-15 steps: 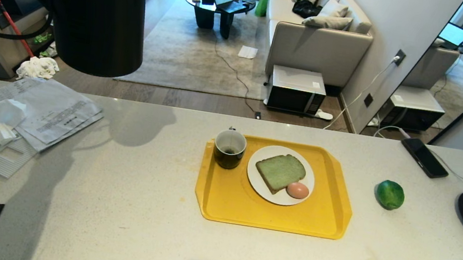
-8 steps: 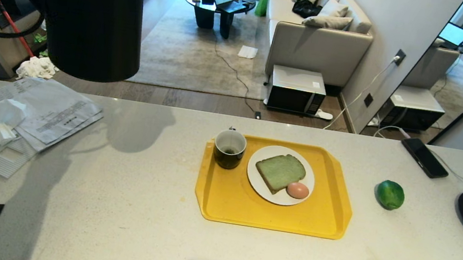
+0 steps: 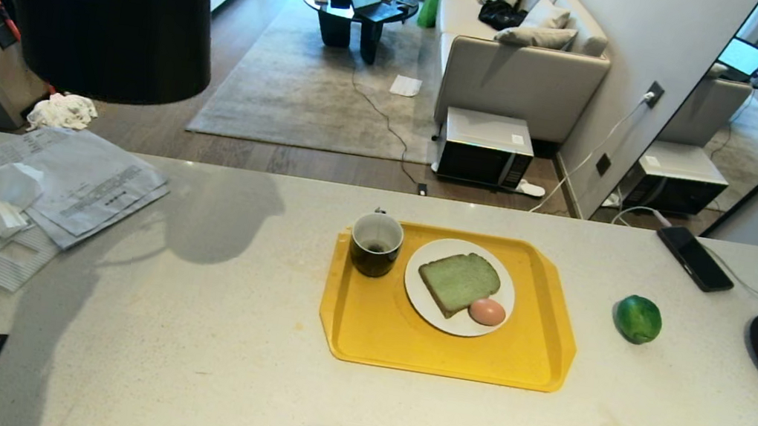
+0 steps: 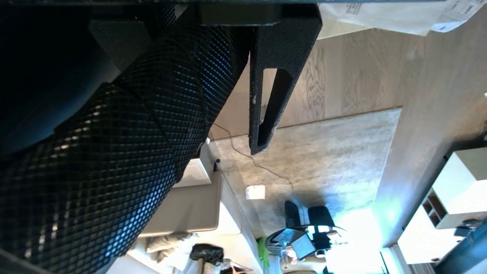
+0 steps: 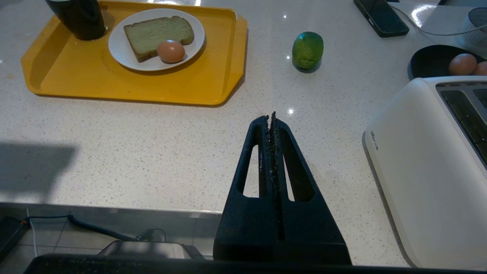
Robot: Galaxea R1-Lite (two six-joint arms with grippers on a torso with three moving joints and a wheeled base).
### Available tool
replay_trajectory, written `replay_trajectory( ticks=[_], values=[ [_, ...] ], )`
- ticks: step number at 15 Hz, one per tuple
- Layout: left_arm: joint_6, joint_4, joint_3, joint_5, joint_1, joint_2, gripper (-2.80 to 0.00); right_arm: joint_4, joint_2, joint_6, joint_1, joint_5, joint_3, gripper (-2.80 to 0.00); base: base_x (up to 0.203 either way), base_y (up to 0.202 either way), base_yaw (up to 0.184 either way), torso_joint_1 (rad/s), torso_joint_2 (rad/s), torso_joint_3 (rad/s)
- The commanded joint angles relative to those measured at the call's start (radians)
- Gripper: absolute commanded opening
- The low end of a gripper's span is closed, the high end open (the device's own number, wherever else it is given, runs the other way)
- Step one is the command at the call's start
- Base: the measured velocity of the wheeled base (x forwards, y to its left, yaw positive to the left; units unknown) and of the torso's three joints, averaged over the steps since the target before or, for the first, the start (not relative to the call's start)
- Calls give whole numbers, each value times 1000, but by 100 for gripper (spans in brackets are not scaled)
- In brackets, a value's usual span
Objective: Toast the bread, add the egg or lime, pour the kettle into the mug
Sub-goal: Pour water into a cup
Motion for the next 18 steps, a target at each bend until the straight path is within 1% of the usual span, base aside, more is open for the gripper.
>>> replay_trajectory(
  ticks=[1,6,7,9,14,16,18],
  values=[
    [0,19,-12,3,2,-14,-280,0,0,0,0,0,0,-280,0,0,0,0,0,0],
    [5,22,-16,3,7,5,-280,0,1,0,0,0,0,-280,0,0,0,0,0,0],
    [15,22,-15,3,6,14,-280,0,0,0,0,0,0,-280,0,0,0,-6,0,-102],
    [41,22,-11,3,5,24,-280,0,0,0,0,0,0,-280,0,0,0,-1,0,-155],
    [51,21,-8,1,5,28,-280,0,0,0,0,0,0,-280,0,0,0,5,2,-194],
    [76,21,-8,1,4,29,-280,0,0,0,0,0,0,-280,0,0,0,4,3,-194],
    [85,22,-6,0,2,29,-280,0,0,0,0,0,0,-280,0,0,0,5,3,-194]
  ],
)
